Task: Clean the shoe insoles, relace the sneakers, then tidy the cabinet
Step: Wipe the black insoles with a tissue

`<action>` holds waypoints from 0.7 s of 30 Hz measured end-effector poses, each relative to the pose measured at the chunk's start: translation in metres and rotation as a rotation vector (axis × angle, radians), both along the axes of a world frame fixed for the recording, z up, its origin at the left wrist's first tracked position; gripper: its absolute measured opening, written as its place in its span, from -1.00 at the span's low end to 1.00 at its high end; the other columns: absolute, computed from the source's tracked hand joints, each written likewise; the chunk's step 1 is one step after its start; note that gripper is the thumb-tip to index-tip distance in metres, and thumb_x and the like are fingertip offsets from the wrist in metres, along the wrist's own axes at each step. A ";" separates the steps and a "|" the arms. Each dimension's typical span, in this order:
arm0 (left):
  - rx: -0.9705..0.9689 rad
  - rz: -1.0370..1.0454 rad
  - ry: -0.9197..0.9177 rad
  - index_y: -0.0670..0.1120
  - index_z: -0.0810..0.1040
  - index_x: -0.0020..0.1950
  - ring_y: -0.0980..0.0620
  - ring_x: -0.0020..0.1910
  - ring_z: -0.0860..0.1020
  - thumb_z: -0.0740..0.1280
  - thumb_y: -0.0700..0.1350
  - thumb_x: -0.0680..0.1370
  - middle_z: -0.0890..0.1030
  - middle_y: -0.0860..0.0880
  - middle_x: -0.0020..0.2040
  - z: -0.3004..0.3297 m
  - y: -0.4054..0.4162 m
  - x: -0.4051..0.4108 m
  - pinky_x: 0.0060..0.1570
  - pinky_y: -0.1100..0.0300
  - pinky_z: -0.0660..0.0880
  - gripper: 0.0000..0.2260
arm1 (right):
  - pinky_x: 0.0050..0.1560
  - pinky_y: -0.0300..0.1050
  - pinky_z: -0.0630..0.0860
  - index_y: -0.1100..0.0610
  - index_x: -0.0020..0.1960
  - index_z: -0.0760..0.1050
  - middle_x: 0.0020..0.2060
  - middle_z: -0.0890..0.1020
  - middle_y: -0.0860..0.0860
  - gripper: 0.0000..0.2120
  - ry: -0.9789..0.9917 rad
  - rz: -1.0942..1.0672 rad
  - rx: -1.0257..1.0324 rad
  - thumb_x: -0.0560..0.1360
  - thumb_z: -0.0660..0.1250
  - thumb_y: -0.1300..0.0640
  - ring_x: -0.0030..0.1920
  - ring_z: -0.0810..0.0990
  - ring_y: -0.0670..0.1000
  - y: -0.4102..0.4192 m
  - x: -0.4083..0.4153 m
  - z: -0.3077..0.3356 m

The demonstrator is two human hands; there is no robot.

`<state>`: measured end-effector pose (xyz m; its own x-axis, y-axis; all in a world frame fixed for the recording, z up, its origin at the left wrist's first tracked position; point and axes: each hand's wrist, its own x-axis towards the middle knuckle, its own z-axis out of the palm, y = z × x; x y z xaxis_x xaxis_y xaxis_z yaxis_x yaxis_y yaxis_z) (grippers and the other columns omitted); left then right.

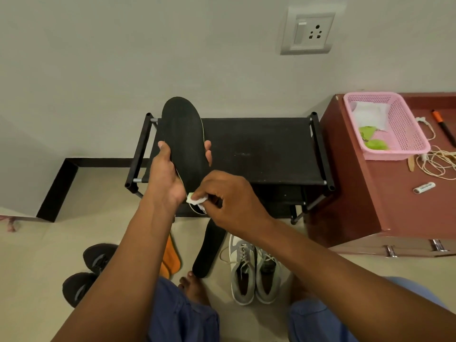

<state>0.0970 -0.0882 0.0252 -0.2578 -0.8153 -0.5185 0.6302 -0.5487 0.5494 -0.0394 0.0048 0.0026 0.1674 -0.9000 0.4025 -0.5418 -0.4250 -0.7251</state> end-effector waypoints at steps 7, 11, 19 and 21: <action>-0.060 -0.118 -0.173 -0.14 0.52 0.42 -0.18 0.25 0.65 0.08 0.29 0.68 0.64 -0.25 0.29 0.005 0.013 -0.026 0.27 -0.08 0.55 -0.42 | 0.03 -0.22 0.58 0.19 -0.01 0.70 -0.09 0.68 0.04 -0.90 0.036 -0.209 -0.060 0.50 0.46 0.31 -0.08 0.63 -0.08 -0.014 -0.015 0.002; -0.121 -0.282 -0.308 -0.11 0.58 0.37 -0.13 0.21 0.67 0.07 0.26 0.70 0.68 -0.18 0.24 0.005 0.029 -0.045 0.12 -0.01 0.62 -0.45 | -0.07 -0.32 0.54 0.16 -0.02 0.71 -0.10 0.67 0.02 -0.91 0.041 -0.371 -0.074 0.50 0.47 0.27 -0.12 0.62 -0.10 -0.029 -0.037 0.003; -0.215 -0.612 -0.333 -0.10 0.49 0.46 -0.24 0.24 0.62 0.03 0.21 0.73 0.62 -0.28 0.29 0.000 0.040 -0.058 0.25 -0.15 0.57 -0.49 | -0.05 -0.47 0.43 0.11 -0.05 0.70 -0.12 0.68 -0.03 -0.88 0.041 -0.678 -0.112 0.49 0.45 0.30 -0.11 0.58 -0.16 -0.046 -0.092 0.008; -0.224 -0.661 -0.345 -0.11 0.42 0.51 -0.28 0.27 0.61 0.06 0.19 0.73 0.61 -0.29 0.31 -0.002 0.038 -0.055 0.23 -0.16 0.59 -0.50 | -0.05 -0.41 0.47 0.09 -0.04 0.70 -0.13 0.68 -0.03 -0.89 0.031 -0.723 -0.111 0.50 0.45 0.27 -0.12 0.59 -0.14 -0.048 -0.106 0.008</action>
<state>0.0416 -0.0499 0.0227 -0.5813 -0.6430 -0.4987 -0.0159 -0.6038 0.7970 -0.1449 -0.0429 0.0105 -0.4406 -0.7438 0.5026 -0.7342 -0.0236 -0.6785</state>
